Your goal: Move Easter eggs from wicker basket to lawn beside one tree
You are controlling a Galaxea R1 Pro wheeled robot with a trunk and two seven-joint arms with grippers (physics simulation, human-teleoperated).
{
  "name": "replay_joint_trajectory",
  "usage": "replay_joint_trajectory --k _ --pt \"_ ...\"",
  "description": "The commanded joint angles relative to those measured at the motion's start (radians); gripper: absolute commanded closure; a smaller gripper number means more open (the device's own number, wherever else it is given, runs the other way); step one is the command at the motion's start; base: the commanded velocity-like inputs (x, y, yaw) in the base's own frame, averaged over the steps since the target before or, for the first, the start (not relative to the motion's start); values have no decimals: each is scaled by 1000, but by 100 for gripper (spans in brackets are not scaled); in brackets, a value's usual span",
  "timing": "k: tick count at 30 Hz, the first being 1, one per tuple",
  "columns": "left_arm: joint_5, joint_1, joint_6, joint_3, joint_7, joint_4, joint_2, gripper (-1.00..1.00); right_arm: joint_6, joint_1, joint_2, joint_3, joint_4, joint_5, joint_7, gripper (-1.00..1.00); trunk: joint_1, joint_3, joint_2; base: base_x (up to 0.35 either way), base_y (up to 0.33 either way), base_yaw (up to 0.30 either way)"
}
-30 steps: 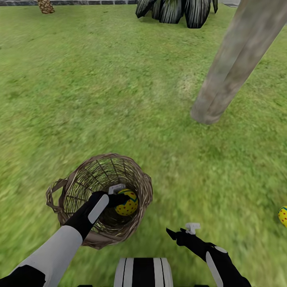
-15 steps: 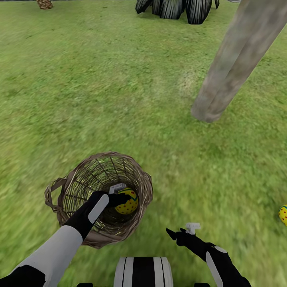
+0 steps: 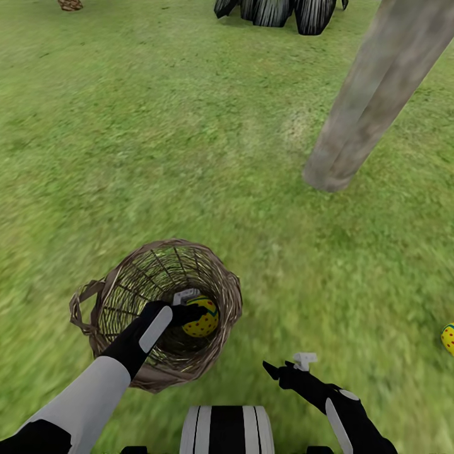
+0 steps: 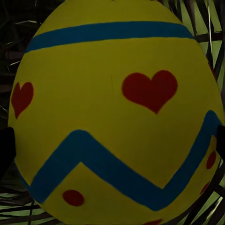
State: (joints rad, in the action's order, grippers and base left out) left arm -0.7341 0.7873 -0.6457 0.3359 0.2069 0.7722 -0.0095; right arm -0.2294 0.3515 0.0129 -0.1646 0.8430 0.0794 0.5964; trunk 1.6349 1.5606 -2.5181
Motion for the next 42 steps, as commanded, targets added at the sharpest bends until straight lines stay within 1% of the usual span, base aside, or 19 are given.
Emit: replay_joint_trajectory --k 1,11,12,42 --pt "-6 0 -2 2 8 -18 0 -100 -10 0 1 -4 1 8 5 -100 0 1 0 0 0 0" --pt "-6 0 -2 2 8 -18 0 -100 -9 1 1 -4 1 8 5 -100 0 1 0 0 0 0" --pt "-7 0 -2 2 8 -18 0 100 -9 1 1 -4 1 8 5 -100 0 1 0 0 0 0" --pt "-6 -1 -2 2 9 -18 0 100 -10 0 1 -4 1 8 5 -100 0 1 0 0 0 0"
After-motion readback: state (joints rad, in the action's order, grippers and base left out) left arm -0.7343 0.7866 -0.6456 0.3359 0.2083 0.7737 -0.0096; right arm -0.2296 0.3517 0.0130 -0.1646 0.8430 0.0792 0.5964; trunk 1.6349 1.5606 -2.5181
